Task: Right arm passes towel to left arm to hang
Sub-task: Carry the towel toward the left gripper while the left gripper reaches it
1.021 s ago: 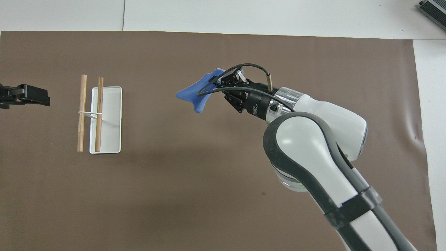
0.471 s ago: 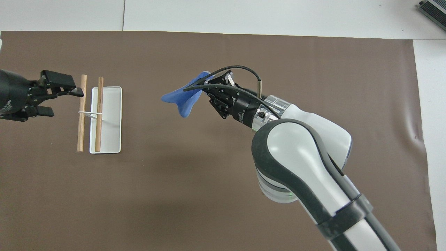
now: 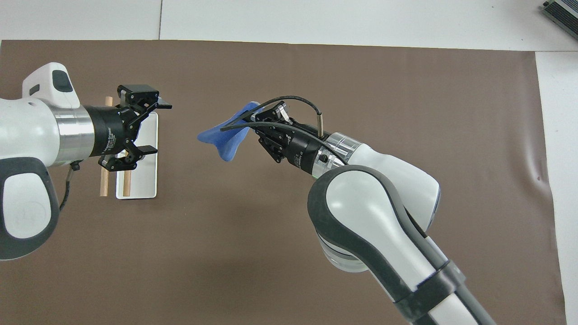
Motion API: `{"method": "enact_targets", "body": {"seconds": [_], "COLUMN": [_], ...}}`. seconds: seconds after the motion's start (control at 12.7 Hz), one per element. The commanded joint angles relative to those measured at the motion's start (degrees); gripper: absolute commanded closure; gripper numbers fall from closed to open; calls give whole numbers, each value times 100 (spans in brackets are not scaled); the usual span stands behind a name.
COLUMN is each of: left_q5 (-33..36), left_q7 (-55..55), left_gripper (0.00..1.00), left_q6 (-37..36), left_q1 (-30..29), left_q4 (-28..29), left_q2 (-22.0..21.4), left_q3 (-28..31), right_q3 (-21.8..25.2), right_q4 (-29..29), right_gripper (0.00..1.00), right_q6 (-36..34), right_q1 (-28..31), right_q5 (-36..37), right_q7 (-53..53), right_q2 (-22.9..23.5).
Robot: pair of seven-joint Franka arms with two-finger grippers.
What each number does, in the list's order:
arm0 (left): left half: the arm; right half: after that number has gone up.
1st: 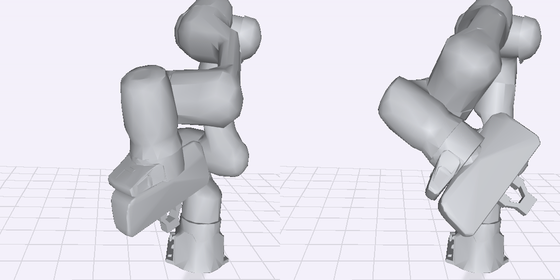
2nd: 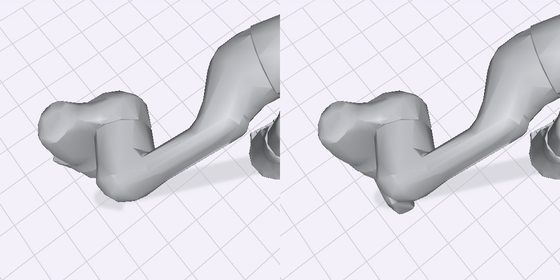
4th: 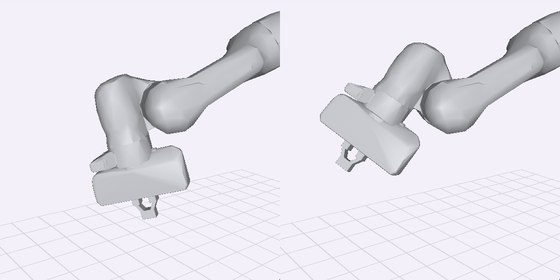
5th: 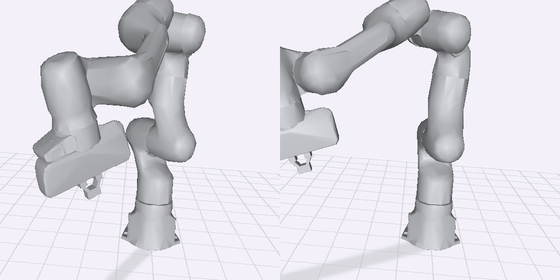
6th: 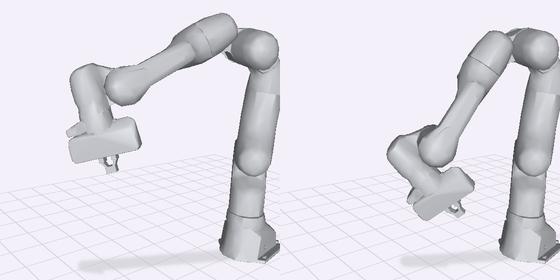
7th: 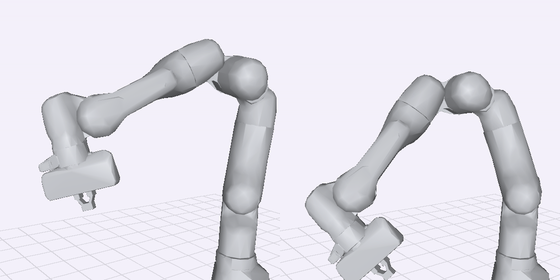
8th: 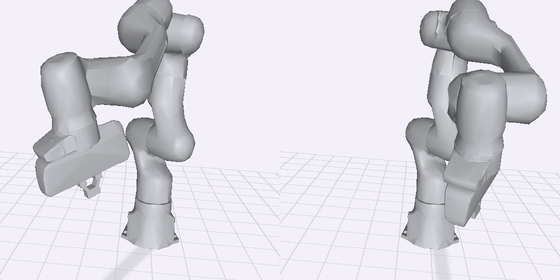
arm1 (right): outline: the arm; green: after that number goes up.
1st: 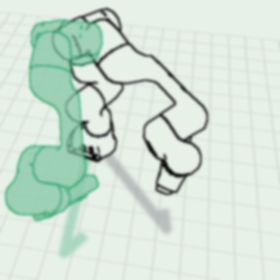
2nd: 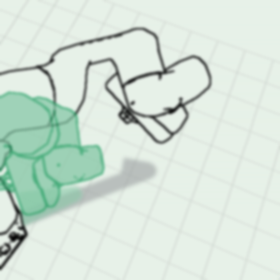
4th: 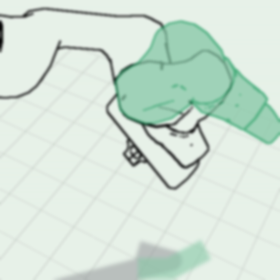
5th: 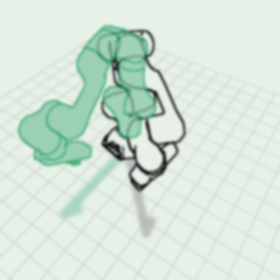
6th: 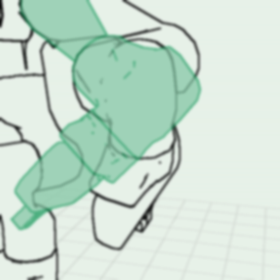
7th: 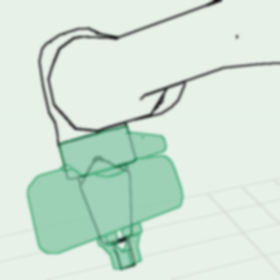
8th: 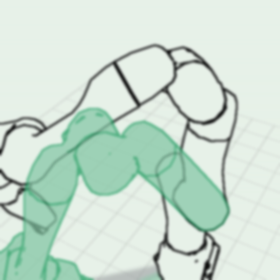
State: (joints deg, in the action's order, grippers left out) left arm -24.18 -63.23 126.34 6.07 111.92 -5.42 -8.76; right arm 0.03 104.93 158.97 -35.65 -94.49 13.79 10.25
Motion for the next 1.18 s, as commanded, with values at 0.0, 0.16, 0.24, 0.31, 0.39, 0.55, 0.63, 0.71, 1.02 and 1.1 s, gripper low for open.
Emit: {"method": "enact_targets", "body": {"seconds": [0.0, 0.16, 0.24, 0.31, 0.39, 0.55, 0.63, 0.71, 1.02, 1.1], "left_q5": [-506, -588, -588, -596, -640, -754, -816, -938, -966, -966], "left_q7": [-495, -953, -1059, -1086, -1104, -1104, -1104, -1104, -1069, -1034], "left_gripper": [0, 0, 0, 0, 0, 0, 0, 0, 36, 47], "left_q6": [389, 1056, 1294, 1462, 1629, 1875, 1937, 2060, 2114, 2122], "left_q1": [87, 227, 237, 237, 246, 289, 298, 298, 290, 281], "left_q4": [339, 592, 707, 760, 761, 778, 770, 770, 770, 770], "left_q2": [-214, -170, -153, -92, 48, 181, 207, 208, 252, 252], "left_q3": [41, -37, -133, -213, -274, -336, -337, -337, -328, -319], "right_q3": [-47, -47, -47, -47, -100, -223, -241, -241, -241, -241], "right_q4": [-104, -104, -104, -104, -104, -113, -113, -113, -113, -113], "right_gripper": [100, 100, 100, 100, 100, 100, 100, 100, 100, 100], "right_q6": [170, 170, 161, 161, 161, 170, 170, 179, 179, 187], "right_q1": [-12, -21, -29, -29, -29, -29, -29, -29, -29, -29], "right_q5": [-175, -175, -175, -175, -184, -210, -315, -351, -351, -351], "right_q7": [54, 54, 54, 54, 62, 80, 89, 89, 89, 89], "right_q2": [64, 64, 64, 64, 64, 64, 64, 56, 56, 56]}}
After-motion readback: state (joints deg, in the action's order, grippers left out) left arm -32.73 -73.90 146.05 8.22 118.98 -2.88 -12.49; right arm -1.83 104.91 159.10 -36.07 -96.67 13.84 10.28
